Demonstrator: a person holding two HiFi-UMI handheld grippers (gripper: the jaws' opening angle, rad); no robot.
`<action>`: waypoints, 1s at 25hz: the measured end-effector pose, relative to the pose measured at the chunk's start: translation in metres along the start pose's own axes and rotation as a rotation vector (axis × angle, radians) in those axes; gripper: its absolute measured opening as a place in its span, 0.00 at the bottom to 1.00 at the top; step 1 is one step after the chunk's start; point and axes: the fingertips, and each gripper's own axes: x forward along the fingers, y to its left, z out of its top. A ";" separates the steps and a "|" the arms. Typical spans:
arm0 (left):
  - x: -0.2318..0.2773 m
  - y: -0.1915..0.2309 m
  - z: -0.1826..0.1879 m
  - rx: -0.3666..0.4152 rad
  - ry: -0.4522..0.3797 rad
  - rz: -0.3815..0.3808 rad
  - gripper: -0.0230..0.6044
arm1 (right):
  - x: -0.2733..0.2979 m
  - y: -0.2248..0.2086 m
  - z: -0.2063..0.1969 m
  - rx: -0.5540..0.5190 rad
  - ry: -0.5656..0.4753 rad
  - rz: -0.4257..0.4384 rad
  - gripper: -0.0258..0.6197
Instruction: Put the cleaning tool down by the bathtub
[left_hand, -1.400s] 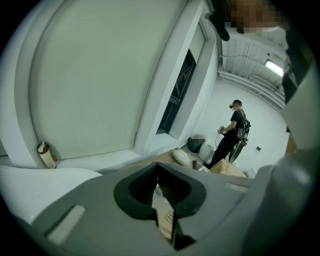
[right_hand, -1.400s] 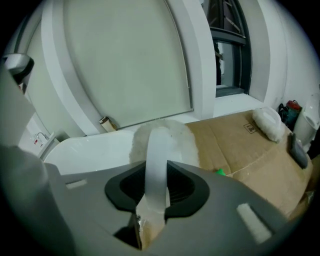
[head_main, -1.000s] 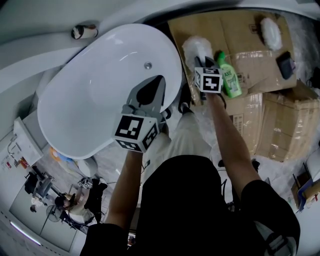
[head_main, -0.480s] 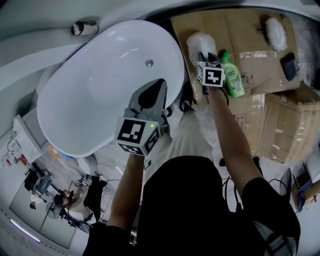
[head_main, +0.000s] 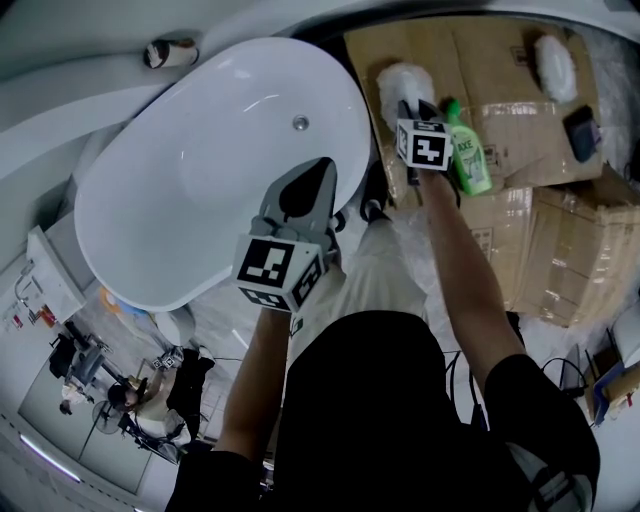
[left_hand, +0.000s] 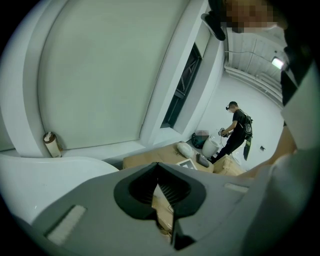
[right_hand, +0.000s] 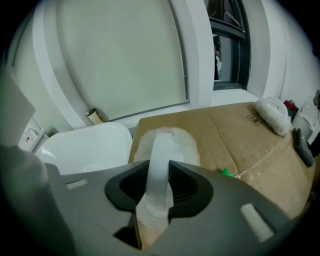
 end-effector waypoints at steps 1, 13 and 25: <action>0.000 0.000 0.000 0.000 -0.003 0.001 0.04 | 0.000 0.000 0.000 -0.005 -0.003 0.001 0.18; 0.001 -0.008 0.003 -0.005 -0.006 0.008 0.04 | -0.006 0.001 0.006 -0.034 0.003 0.017 0.21; -0.005 -0.011 0.006 0.008 -0.016 -0.002 0.03 | -0.032 -0.001 0.021 -0.041 -0.055 -0.007 0.23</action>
